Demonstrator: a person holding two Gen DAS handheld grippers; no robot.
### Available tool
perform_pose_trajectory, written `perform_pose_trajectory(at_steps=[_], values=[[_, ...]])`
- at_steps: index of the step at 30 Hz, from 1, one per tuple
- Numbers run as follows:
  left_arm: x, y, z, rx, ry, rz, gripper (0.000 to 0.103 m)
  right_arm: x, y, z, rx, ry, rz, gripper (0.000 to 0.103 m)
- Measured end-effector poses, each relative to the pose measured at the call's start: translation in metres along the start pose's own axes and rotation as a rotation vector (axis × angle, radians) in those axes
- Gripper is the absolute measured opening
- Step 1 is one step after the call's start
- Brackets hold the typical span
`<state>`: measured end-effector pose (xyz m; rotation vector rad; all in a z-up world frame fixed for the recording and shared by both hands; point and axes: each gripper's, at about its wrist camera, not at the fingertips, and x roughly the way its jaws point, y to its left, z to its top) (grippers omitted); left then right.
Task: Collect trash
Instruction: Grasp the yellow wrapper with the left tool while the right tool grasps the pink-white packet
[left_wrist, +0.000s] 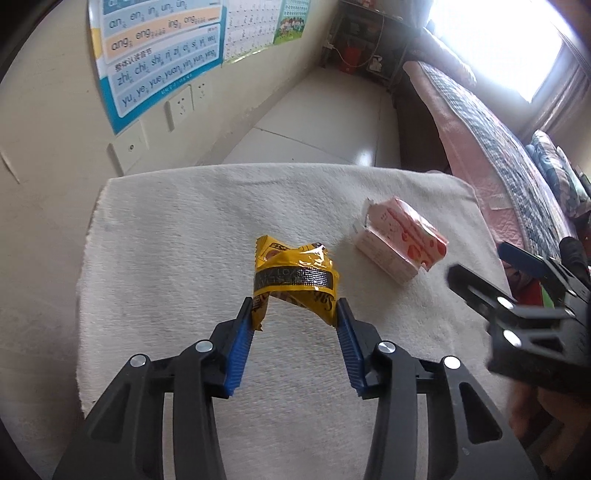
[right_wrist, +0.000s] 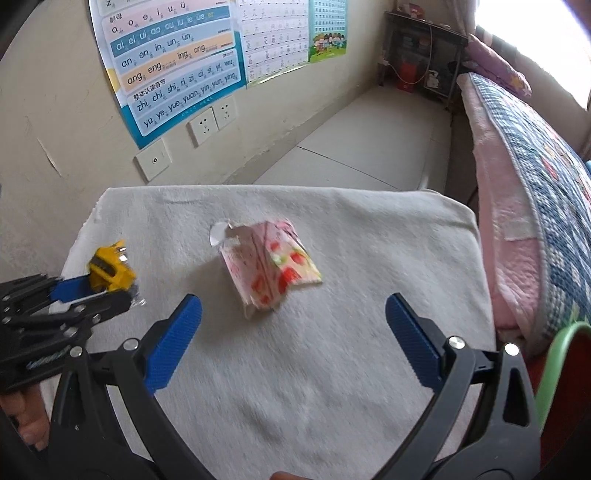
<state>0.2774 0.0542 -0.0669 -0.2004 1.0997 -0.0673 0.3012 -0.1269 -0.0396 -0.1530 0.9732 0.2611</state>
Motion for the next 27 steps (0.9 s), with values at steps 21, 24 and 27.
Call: perform_pose_trajectory(at_steps=[21,24,27], values=[[-0.015,0.022,-0.003,-0.023,-0.022,-0.013,0.041,0.056,-0.010,0.015,0.135,0.103,0.101,0.043],[-0.014,0.020,-0.006,-0.025,-0.018,-0.016,0.041,0.048,-0.009,0.012,0.133,0.093,0.105,0.037],[-0.016,0.018,-0.009,-0.024,-0.018,-0.019,0.041,0.036,-0.007,0.009,0.124,0.075,0.100,0.034]])
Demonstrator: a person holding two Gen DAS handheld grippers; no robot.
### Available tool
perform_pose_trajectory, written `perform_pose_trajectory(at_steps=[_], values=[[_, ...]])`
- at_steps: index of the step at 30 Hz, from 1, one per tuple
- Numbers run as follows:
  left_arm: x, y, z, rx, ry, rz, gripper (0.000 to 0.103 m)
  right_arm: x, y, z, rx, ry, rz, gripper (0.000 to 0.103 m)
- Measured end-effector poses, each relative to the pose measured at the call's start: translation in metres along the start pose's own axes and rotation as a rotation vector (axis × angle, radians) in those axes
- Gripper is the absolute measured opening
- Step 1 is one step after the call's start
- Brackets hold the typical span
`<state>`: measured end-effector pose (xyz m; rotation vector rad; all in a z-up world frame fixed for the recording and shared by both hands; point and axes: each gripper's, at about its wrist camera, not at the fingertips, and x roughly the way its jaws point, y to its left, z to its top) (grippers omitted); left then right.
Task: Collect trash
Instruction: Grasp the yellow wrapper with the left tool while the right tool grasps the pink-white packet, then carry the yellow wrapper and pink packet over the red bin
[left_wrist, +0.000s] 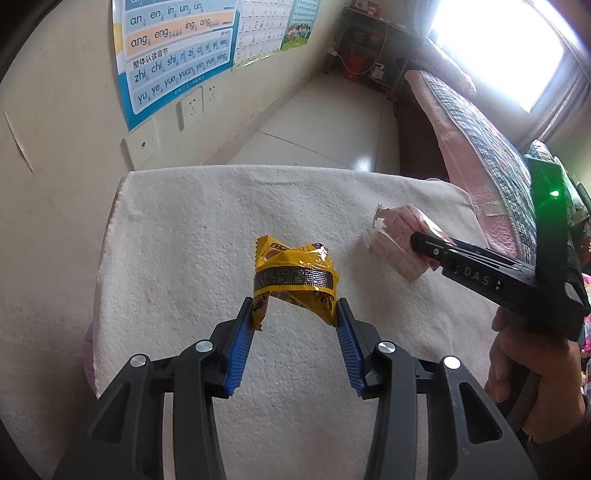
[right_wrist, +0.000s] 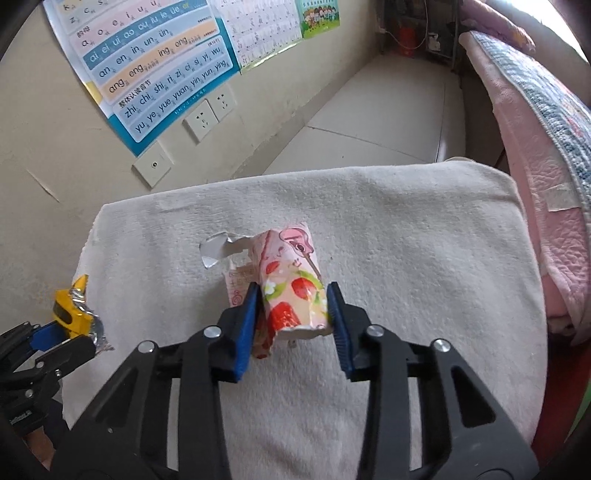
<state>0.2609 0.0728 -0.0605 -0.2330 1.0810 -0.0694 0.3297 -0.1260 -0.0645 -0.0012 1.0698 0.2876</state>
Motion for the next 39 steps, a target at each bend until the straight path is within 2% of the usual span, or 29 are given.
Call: perform_pose_trajectory(at_steps=[24,39], values=[[-0.049,-0.036,-0.044,0.035,-0.043,-0.028,0.041,-0.130,-0.011,-0.065,0.022,-0.121,-0.013,0.033],[-0.082,-0.077,-0.058,0.101,-0.083,-0.041,0.041,-0.189,-0.028,-0.095,0.059,-0.187,-0.036,0.033]])
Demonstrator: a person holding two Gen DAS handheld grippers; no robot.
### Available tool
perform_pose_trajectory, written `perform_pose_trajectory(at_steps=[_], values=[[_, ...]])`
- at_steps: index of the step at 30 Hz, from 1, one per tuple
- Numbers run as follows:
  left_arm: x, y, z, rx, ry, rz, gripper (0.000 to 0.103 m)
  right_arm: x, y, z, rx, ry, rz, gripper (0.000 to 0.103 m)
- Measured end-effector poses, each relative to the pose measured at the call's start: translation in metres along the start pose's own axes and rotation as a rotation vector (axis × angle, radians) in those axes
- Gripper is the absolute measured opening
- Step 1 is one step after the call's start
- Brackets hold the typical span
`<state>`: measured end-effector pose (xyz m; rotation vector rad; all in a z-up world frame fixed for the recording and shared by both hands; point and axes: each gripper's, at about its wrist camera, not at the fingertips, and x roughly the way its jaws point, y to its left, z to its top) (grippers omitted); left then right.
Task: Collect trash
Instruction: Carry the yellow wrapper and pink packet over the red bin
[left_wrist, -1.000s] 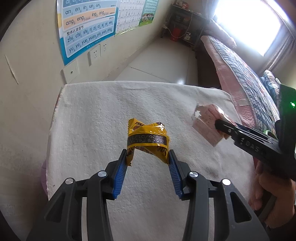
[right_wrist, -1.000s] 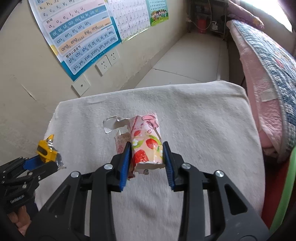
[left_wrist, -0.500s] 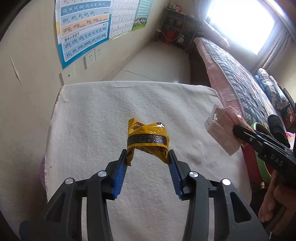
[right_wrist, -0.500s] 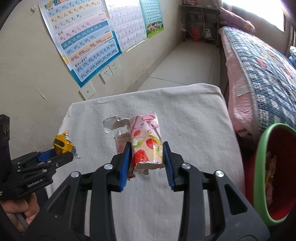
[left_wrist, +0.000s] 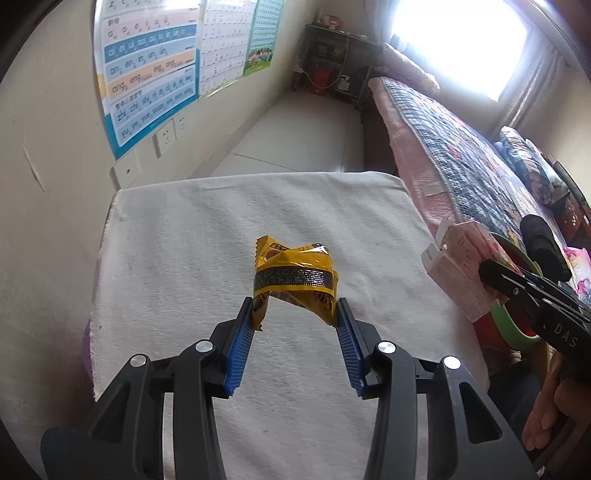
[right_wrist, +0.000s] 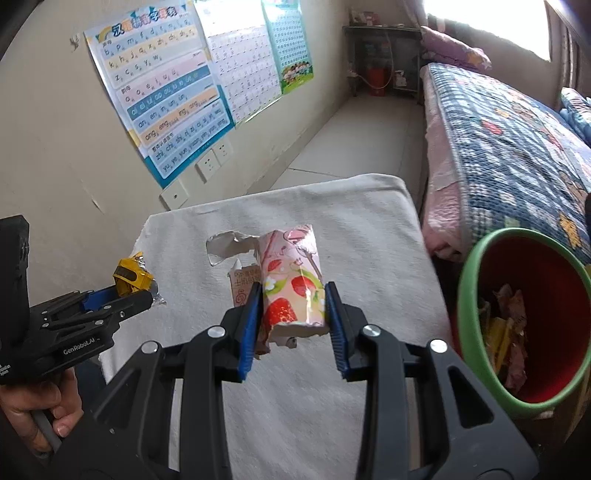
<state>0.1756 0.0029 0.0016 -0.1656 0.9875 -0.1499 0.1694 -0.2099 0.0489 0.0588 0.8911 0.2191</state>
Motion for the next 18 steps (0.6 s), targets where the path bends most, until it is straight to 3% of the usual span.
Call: perform_pose_trajectory(at_steps=[11,18], values=[[-0.012,-0.053,0.000,0.073,-0.014,-0.042,0.041,-0.044,-0.047,-0.007,0.055,-0.059,-0.054,0.033],[-0.008,-0.118,0.013,0.150,-0.006,-0.126,0.041,-0.067,-0.097,-0.008,0.113,-0.101,-0.124,0.033]])
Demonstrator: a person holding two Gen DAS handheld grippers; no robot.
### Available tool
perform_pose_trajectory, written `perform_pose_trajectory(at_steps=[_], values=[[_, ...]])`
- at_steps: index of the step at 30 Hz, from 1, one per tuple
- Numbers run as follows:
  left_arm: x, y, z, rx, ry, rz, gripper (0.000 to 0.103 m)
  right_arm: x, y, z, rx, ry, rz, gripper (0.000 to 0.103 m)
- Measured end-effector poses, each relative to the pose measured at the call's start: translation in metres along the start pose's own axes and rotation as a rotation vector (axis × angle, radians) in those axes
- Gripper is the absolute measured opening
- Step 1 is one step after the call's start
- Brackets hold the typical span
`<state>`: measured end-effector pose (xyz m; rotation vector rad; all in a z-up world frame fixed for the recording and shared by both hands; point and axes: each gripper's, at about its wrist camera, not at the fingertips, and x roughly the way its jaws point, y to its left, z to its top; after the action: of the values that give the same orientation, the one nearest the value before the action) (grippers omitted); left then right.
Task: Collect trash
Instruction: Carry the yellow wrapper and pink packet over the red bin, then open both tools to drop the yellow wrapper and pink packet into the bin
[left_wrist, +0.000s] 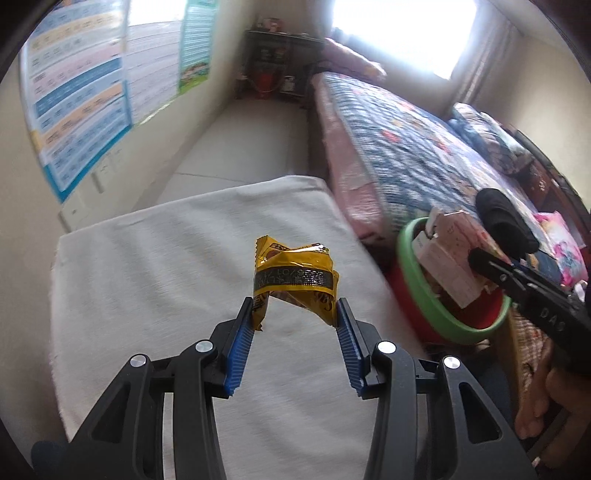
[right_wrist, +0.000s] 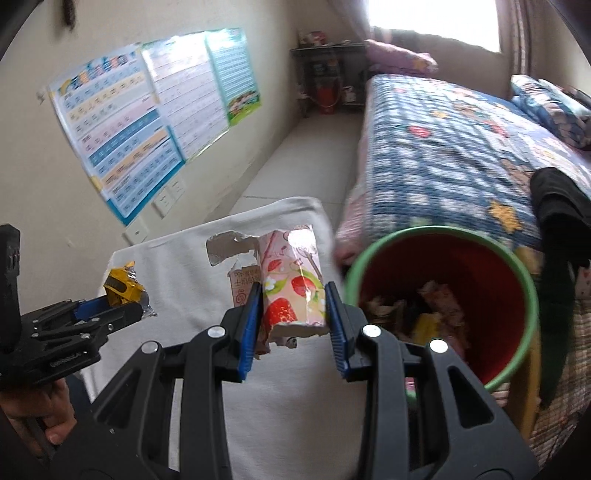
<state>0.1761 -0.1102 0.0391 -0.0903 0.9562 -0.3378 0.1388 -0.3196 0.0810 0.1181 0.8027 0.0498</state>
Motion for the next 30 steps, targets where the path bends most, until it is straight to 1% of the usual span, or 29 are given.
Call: perform_pose_trajectory(at_steps=[2,6,12,18,21,23,24,25,26,27,28,29,30], values=[[0.005,-0.016,0.007,0.015,0.005,-0.033,0.041,-0.004,-0.020,0.001,0.020,-0.011,-0.030,0.033],[0.021,-0.063,0.025,0.065,0.017,-0.123,0.041,-0.013,-0.064,0.002,0.067,-0.023,-0.090,0.033],[0.047,-0.121,0.041,0.108,0.056,-0.218,0.041,-0.022,-0.122,0.002,0.126,-0.031,-0.168,0.033],[0.073,-0.168,0.047,0.144,0.108,-0.283,0.043,-0.024,-0.156,0.002,0.158,-0.023,-0.211,0.033],[0.081,-0.179,0.049,0.139,0.122,-0.306,0.043,-0.023,-0.164,0.002,0.167,-0.019,-0.224,0.033],[0.085,-0.186,0.051,0.146,0.126,-0.307,0.044,-0.023,-0.169,0.001,0.172,-0.016,-0.229,0.035],[0.087,-0.189,0.051,0.152,0.130,-0.310,0.050,-0.023,-0.171,0.001,0.175,-0.014,-0.232,0.036],[0.090,-0.192,0.052,0.156,0.134,-0.313,0.062,-0.022,-0.173,0.001,0.177,-0.011,-0.236,0.039],[0.091,-0.195,0.053,0.162,0.132,-0.307,0.069,-0.020,-0.174,0.000,0.177,-0.004,-0.240,0.053],[0.090,-0.195,0.053,0.166,0.125,-0.299,0.082,-0.019,-0.174,0.000,0.179,-0.004,-0.250,0.061],[0.088,-0.194,0.053,0.168,0.108,-0.289,0.090,-0.020,-0.175,-0.001,0.184,-0.012,-0.264,0.075],[0.084,-0.191,0.053,0.167,0.094,-0.286,0.092,-0.021,-0.175,-0.002,0.188,-0.018,-0.274,0.080],[0.083,-0.188,0.054,0.166,0.090,-0.287,0.094,-0.021,-0.175,-0.002,0.191,-0.022,-0.278,0.081]])
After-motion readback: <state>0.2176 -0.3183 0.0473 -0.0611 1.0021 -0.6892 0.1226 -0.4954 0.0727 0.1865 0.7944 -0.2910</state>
